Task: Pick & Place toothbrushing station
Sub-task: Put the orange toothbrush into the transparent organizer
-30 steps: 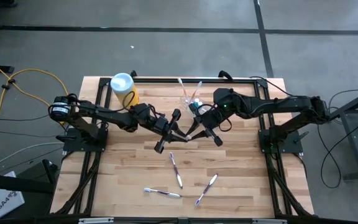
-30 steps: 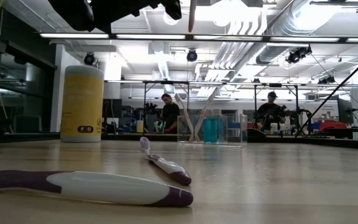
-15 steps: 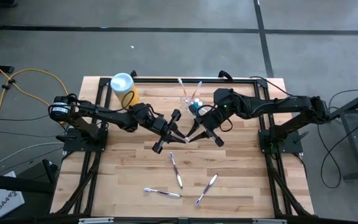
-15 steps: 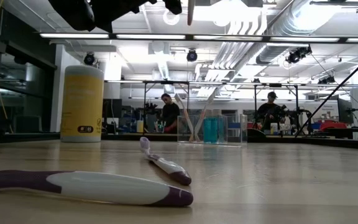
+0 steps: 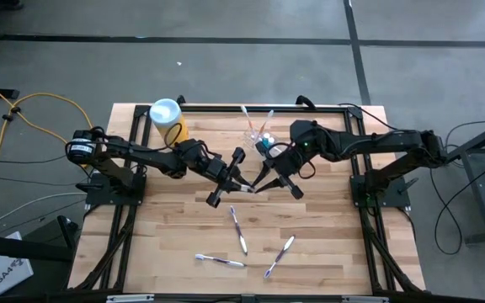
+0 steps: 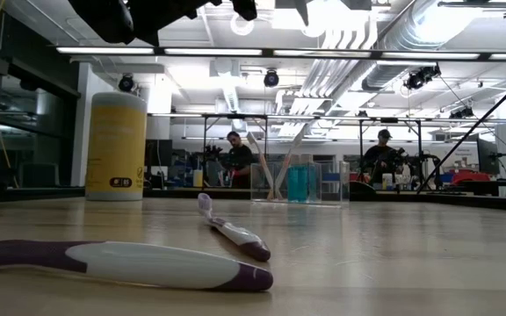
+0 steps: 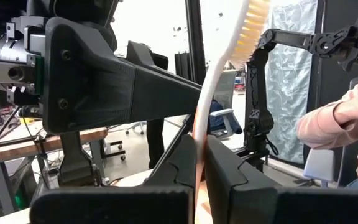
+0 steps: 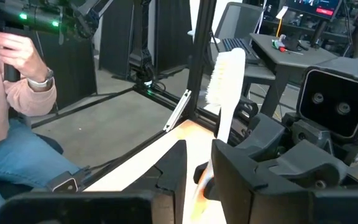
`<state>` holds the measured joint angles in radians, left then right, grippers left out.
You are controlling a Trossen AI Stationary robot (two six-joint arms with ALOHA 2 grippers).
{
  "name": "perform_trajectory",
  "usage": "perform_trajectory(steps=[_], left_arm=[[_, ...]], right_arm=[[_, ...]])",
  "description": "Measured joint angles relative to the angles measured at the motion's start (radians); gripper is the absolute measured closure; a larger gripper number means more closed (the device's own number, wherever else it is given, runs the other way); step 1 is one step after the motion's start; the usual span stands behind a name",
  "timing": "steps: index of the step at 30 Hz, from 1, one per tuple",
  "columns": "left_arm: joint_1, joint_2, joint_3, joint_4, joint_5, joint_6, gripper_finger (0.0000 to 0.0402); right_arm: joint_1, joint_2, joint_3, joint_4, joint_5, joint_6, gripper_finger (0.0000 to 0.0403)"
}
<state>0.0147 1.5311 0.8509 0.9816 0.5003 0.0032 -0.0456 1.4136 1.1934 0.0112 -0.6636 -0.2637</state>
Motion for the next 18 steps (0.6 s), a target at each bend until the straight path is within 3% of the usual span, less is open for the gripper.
perform_trajectory(steps=[9, 14, 18], left_arm=[[0.000, 0.000, 0.000, 0.000, -0.002, 0.000, 0.0400], [0.000, 0.000, 0.000, -0.007, -0.045, -0.009, 0.0398], [0.001, 0.000, 0.001, -0.004, 0.005, 0.002, 0.0398]], right_arm=[[0.000, 0.010, 0.000, 0.003, 0.022, -0.017, 0.0334], [0.000, 0.014, 0.000, 0.011, 0.099, -0.029, 0.0334], [0.000, 0.013, 0.000, 0.017, 0.156, -0.021, 0.0334]])
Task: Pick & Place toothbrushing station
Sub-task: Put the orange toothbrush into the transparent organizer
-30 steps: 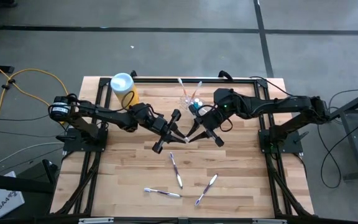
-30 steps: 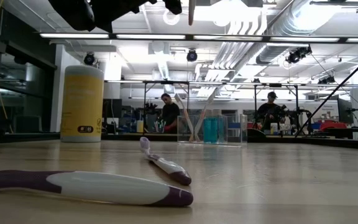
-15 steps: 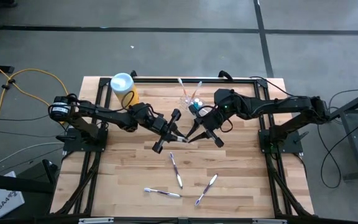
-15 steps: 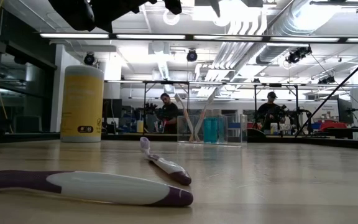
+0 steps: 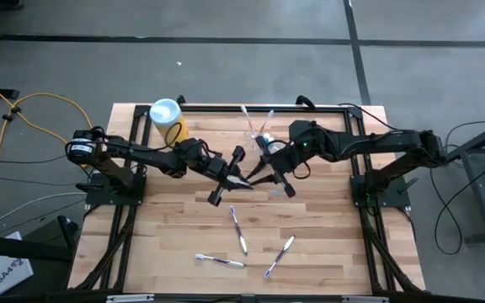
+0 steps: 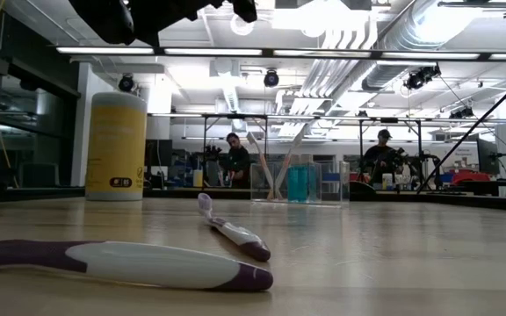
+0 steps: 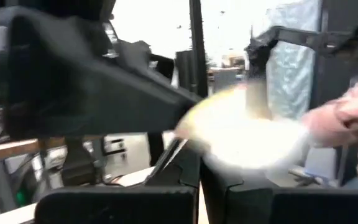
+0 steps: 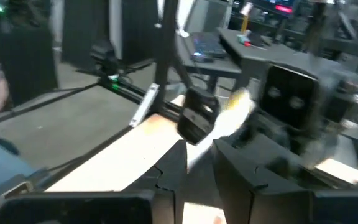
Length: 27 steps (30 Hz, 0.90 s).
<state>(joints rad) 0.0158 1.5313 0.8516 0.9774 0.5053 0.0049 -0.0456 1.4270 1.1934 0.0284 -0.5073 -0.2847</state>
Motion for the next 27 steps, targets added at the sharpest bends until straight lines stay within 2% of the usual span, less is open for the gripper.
perform_trajectory(steps=[13, 17, 20, 23, 27], left_arm=[[-0.001, 0.005, -0.001, 0.010, -0.010, 0.002, 0.0401], [0.014, 0.004, -0.001, -0.012, -0.006, -0.009, 0.0400], [0.045, -0.015, -0.001, -0.105, -0.017, -0.082, 0.0400], [0.073, -0.057, 0.000, -0.272, -0.021, -0.153, 0.0399], [0.057, -0.092, -0.001, -0.472, -0.128, -0.160, 0.0399]], right_arm=[[-0.003, 0.038, 0.000, 0.039, -0.015, 0.050, 0.0334], [-0.012, 0.034, 0.000, 0.004, 0.026, 0.049, 0.0334], [-0.035, -0.003, 0.000, -0.095, 0.090, 0.054, 0.0334], [-0.054, -0.074, -0.002, -0.238, 0.136, 0.072, 0.0334], [-0.053, -0.164, 0.001, -0.382, 0.156, 0.128, 0.0334]])
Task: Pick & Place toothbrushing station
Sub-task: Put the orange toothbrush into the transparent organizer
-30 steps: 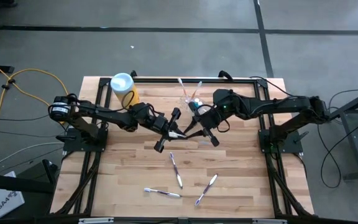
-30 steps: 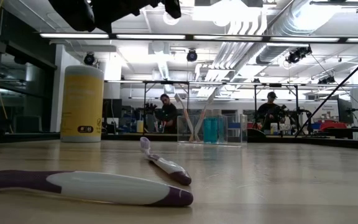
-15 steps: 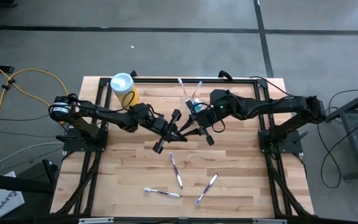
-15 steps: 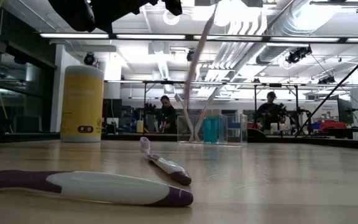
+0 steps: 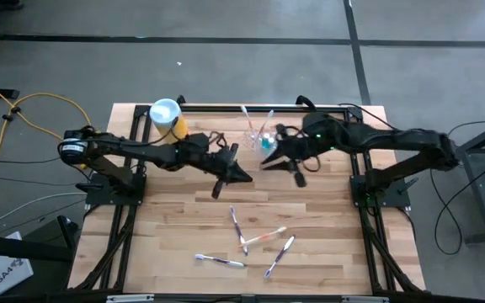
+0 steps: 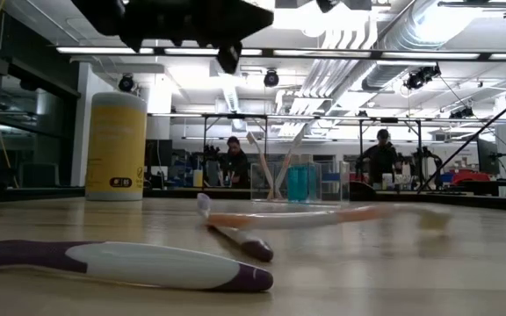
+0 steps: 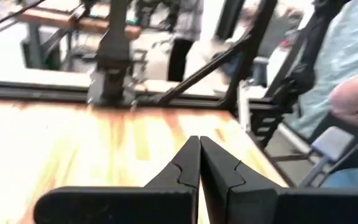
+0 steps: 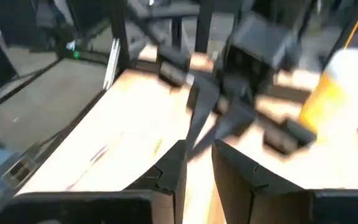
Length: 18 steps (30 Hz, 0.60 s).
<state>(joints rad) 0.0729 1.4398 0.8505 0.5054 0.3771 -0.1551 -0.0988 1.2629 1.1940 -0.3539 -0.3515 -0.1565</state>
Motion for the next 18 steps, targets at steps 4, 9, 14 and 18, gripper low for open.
perform_trajectory(steps=[4, 9, 14, 18], left_arm=[[-0.033, -0.034, 0.000, -0.134, -0.131, -0.001, 0.0393], [-0.084, -0.037, 0.000, -0.210, -0.174, -0.095, 0.0357], [-0.181, -0.022, 0.000, -0.261, -0.221, -0.220, 0.0310], [-0.289, 0.003, 0.001, -0.263, -0.339, -0.283, 0.0284]], right_arm=[[0.015, -0.055, -0.001, -0.122, 0.021, 0.059, 0.0334], [0.060, -0.084, -0.001, -0.248, 0.065, 0.144, 0.0334], [0.140, -0.080, -0.001, -0.327, 0.109, 0.209, 0.0334], [0.217, -0.077, -0.001, -0.356, 0.162, 0.265, 0.0334]])
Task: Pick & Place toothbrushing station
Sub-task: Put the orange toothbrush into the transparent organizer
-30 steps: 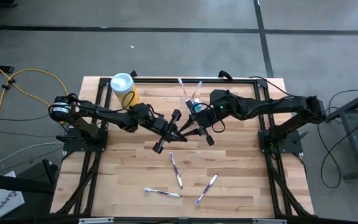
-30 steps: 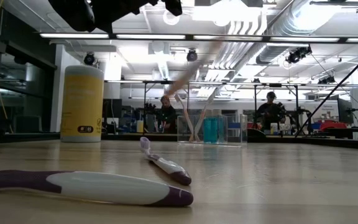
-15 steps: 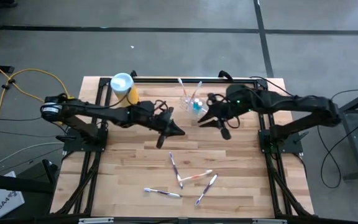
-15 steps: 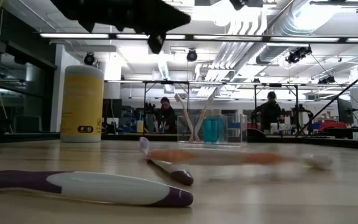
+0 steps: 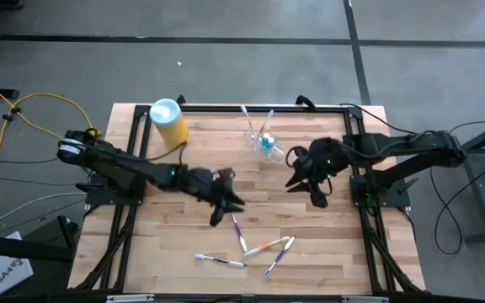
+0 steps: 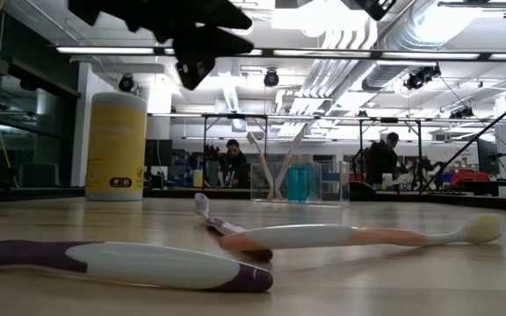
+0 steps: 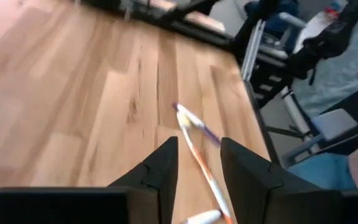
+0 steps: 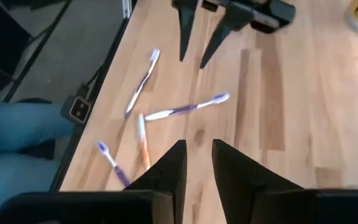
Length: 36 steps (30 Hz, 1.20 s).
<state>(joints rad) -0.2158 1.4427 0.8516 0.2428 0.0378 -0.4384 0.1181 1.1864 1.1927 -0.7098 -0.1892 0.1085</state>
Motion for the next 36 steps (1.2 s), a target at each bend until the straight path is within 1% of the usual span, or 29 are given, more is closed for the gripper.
perform_trajectory(steps=[3, 5, 8, 11, 14, 18, 22, 23, 24, 26, 28, 30, 32, 34, 36], left_arm=[[-0.069, 0.028, 0.006, 0.002, -0.098, -0.050, 0.0278], [-0.104, 0.041, 0.009, 0.003, -0.139, -0.067, 0.0278], [-0.142, 0.066, 0.020, 0.004, -0.180, -0.105, 0.0277], [-0.164, 0.107, 0.049, 0.008, -0.194, -0.120, 0.0277], [-0.169, 0.171, 0.094, 0.006, -0.193, -0.131, 0.0277], [-0.166, 0.260, 0.171, 0.009, -0.146, -0.131, 0.0277], [-0.166, 0.323, 0.238, -0.007, -0.139, -0.131, 0.0277], [-0.166, 0.324, 0.245, -0.033, -0.142, -0.131, 0.0277], [-0.166, 0.325, 0.254, -0.062, -0.142, -0.134, 0.0277], [-0.166, 0.353, 0.279, -0.044, -0.144, -0.159, 0.0277], [-0.166, 0.358, 0.278, -0.070, -0.147, -0.168, 0.0277], [-0.166, 0.394, 0.299, -0.050, -0.146, -0.180, 0.0277], [-0.166, 0.407, 0.299, -0.080, -0.144, -0.188, 0.0277], [-0.166, 0.444, 0.334, -0.058, -0.137, -0.192, 0.0277], [-0.168, 0.462, 0.354, -0.101, -0.127, -0.192, 0.0277]], right_arm=[[0.064, 0.000, 0.000, -0.018, 0.063, 0.055, 0.0334], [0.107, -0.001, 0.000, -0.051, 0.124, 0.106, 0.0334], [0.177, 0.000, 0.000, -0.113, 0.220, 0.193, 0.0334], [0.249, -0.001, 0.000, -0.151, 0.311, 0.279, 0.0334], [0.320, -0.001, 0.000, -0.161, 0.376, 0.349, 0.0334], [0.420, -0.001, 0.000, -0.168, 0.456, 0.423, 0.0334], [0.508, -0.001, 0.000, -0.176, 0.534, 0.481, 0.0334], [0.526, -0.001, 0.000, -0.177, 0.553, 0.493, 0.0334], [0.542, -0.001, 0.000, -0.176, 0.568, 0.501, 0.0334], [0.571, -0.001, 0.000, -0.177, 0.588, 0.521, 0.0334], [0.597, -0.001, 0.000, -0.176, 0.611, 0.534, 0.0334], [0.626, -0.001, 0.000, -0.180, 0.632, 0.560, 0.0334], [0.648, -0.001, 0.000, -0.181, 0.655, 0.572, 0.0334], [0.667, -0.001, 0.000, -0.184, 0.668, 0.583, 0.0334], [0.682, 0.000, 0.000, -0.183, 0.689, 0.594, 0.0334]])
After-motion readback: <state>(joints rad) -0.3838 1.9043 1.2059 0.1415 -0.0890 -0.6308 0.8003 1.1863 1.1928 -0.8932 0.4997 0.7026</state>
